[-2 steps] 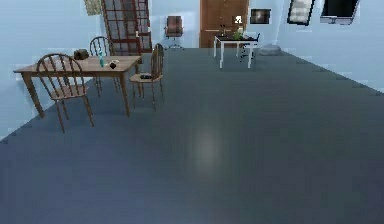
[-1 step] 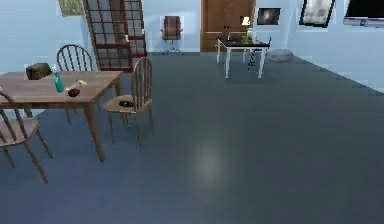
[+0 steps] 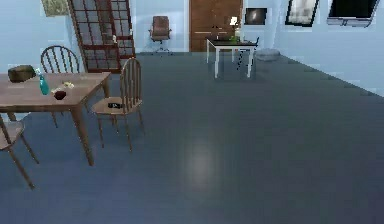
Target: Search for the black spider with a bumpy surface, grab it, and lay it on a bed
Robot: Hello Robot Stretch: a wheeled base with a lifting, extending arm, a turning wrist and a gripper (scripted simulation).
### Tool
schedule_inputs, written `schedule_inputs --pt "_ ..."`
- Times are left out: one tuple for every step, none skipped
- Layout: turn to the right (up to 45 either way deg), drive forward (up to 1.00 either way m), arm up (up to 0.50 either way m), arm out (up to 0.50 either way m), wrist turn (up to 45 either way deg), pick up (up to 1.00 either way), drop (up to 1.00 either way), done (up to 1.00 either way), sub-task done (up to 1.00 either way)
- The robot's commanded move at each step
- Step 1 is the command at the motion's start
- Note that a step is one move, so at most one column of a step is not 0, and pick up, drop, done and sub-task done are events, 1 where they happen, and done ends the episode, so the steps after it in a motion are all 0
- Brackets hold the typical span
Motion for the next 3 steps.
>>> schedule_inputs --pt "0.0 1.00 0.00 0.00 0.0 0.00 0.00 0.00 0.00" --pt "3.0 0.00 0.00 0.00 0.0 0.00 0.00 0.00 0.00" --pt "0.0 0.70 0.00 0.00 0.0 0.00 0.00 0.00 0.00"
